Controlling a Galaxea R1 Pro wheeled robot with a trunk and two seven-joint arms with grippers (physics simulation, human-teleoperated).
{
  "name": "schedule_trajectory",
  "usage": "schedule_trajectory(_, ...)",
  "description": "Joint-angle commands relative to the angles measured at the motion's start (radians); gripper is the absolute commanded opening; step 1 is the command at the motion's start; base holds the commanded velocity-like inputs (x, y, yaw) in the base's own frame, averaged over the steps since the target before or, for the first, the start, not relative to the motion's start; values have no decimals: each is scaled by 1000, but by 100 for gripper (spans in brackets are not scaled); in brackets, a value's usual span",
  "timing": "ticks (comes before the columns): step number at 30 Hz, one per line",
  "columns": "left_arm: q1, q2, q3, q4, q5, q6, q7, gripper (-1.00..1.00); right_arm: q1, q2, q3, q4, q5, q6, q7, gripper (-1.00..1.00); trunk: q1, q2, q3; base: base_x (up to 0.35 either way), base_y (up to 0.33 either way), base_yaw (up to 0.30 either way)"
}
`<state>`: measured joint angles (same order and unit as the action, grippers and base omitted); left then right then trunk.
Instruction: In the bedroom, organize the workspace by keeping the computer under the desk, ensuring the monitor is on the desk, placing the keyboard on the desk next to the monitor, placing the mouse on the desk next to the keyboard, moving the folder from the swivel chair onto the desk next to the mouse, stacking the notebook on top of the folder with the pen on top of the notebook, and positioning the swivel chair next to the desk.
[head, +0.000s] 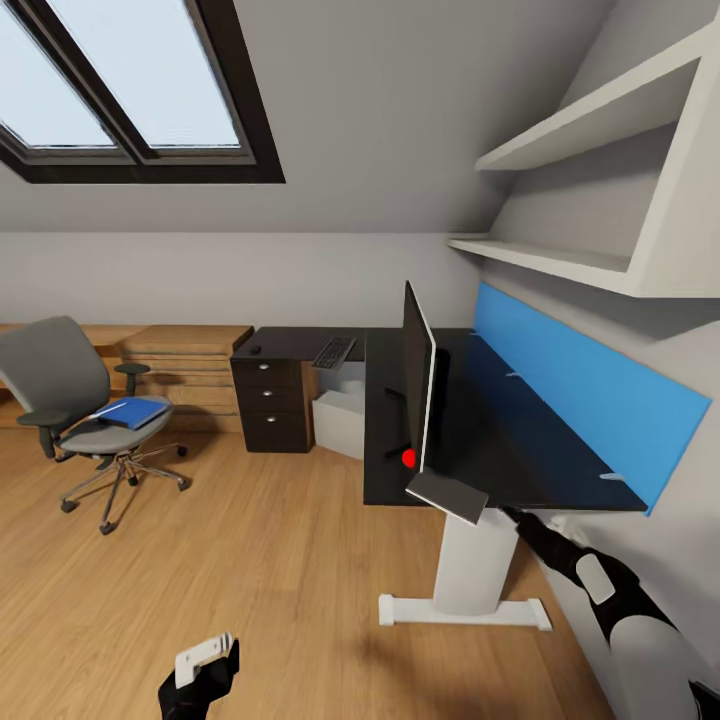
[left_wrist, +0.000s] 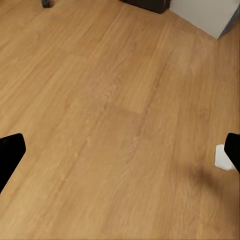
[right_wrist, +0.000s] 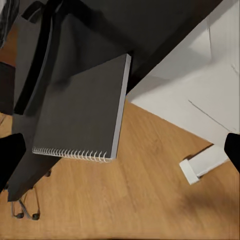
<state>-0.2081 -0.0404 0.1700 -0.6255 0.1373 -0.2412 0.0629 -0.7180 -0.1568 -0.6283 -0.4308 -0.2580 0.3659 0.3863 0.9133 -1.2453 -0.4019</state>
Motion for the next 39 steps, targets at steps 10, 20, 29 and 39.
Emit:
schedule_trajectory(10, -1, 0, 3, -4, 7, -3, 2, 100, 4, -2, -5, 46, -6, 17, 81, 100, 0, -1, -1, 0, 0, 0)
schedule_trajectory(20, -1, 3, 3, 107, 6, -80, 1, 100, 6, -23, -5, 69, -4, 20, 183, 100, 0, -1, -1, 0, 0, 0)
schedule_trajectory(29, -1, 2, 2, 129, 4, -123, -2, 100, 10, -48, -5, 103, -3, 19, 276, 100, 0, -1, -1, 0, 0, 0)
schedule_trajectory(39, -1, 2, 1, 158, 2, -129, -8, 100, 12, -66, -5, 123, -6, 20, 292, 100, 0, -1, -1, 81, 0, 0)
